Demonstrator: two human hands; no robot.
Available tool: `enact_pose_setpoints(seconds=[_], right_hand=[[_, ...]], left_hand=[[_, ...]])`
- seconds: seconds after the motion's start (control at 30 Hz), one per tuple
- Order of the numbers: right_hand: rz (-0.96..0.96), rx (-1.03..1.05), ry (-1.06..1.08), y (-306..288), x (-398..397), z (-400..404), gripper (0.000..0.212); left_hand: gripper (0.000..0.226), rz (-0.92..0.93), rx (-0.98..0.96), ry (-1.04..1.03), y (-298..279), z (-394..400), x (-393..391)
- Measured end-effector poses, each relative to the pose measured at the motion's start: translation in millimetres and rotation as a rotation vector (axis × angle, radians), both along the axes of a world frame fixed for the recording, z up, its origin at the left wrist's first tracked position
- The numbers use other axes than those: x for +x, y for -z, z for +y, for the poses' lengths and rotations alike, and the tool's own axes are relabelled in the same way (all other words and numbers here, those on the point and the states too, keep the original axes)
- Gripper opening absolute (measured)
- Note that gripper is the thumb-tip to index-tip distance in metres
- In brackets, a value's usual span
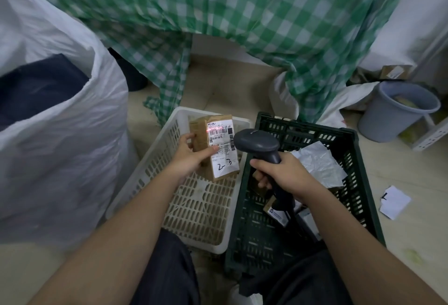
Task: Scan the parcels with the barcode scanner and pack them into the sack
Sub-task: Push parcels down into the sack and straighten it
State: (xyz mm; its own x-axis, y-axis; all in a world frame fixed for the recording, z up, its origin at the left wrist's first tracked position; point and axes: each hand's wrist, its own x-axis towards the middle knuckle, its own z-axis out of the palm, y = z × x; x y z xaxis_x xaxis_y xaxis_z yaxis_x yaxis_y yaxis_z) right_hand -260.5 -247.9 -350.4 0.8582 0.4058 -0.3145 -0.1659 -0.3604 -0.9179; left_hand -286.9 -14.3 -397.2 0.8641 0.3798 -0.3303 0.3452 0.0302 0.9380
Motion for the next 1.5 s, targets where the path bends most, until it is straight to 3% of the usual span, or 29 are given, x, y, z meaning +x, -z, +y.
enact_pose_setpoints(seconds=[0.5,0.73,0.97,1.3,1.5], right_hand=[[0.022,-0.04,-0.033,3,5,-4,0.016],[-0.086,0.097,0.183,-3,3,7,0.016],[-0.173,0.306,0.455,-33,-11,40,0.012],[-0.314,0.412,0.326,-135,-69,91,0.018],[-0.404,0.373,0.174,-176,-96,148,0.019]], left_hand=[[0.092,-0.002,0.015,-0.007,3,1,5],[0.085,-0.079,0.042,-0.045,-15,5,-8],[0.068,-0.271,0.125,-0.128,-67,4,-56],[0.057,-0.539,0.243,-0.147,-175,29,-166],[0.058,-0.612,0.324,-0.345,-238,91,-229]])
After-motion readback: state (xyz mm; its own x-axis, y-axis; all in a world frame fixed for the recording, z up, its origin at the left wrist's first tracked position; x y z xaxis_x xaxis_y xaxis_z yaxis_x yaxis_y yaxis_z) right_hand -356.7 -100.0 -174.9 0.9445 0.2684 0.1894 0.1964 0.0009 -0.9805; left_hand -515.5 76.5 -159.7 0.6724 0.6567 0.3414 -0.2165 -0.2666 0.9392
